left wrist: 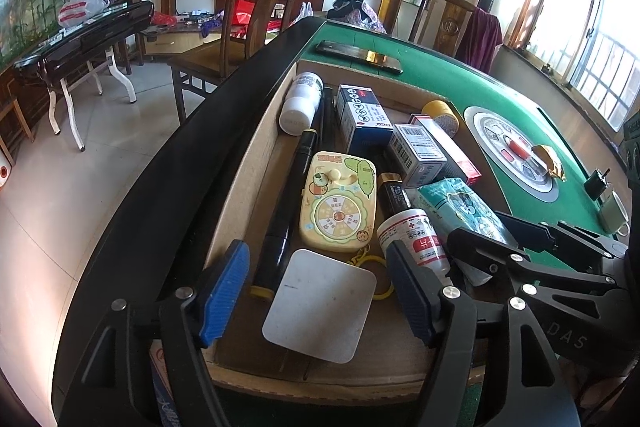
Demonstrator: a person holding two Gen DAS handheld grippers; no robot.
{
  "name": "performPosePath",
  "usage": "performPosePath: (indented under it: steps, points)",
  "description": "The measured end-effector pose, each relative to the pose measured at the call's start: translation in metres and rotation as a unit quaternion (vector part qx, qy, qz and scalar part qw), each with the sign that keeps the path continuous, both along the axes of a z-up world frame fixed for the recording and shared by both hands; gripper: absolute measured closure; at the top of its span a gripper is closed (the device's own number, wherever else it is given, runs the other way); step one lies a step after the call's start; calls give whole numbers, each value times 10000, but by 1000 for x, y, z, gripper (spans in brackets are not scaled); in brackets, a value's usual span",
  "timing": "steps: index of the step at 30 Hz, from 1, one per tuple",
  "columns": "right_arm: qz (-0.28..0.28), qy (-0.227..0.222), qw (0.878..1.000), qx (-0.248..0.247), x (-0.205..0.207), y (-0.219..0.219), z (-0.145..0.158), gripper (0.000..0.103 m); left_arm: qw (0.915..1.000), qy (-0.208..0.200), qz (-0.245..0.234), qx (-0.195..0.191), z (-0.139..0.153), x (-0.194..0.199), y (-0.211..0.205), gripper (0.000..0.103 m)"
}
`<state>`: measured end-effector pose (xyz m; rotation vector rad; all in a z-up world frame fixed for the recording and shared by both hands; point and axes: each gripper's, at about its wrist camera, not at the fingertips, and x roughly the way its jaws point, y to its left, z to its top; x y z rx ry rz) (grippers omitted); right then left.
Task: Organize objects
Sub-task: 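Lower the charger and snack bag into the tray and open both tools, then move the left tool to the red-clear packet on the dial and grasp it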
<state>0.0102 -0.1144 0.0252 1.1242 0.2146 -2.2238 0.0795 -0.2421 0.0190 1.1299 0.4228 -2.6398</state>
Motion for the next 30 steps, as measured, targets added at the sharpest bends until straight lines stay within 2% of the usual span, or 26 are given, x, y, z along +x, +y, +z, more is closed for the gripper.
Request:
performPosePath:
  steps: [15, 18, 23, 30]
  points:
    - [366, -50, 9992, -148, 12, 3, 12, 49, 10000, 14, 23, 19, 4, 0, -1, 31]
    - [296, 24, 9989, -372, 11, 15, 19, 49, 10000, 42, 18, 24, 7, 1, 0, 31]
    - [-54, 78, 9966, -824, -6, 52, 35, 49, 10000, 29, -25, -6, 10, -2, 7, 31]
    - [-733, -81, 9917, -1050, -39, 109, 28, 49, 9998, -10, -170, -91, 16, -11, 28, 31]
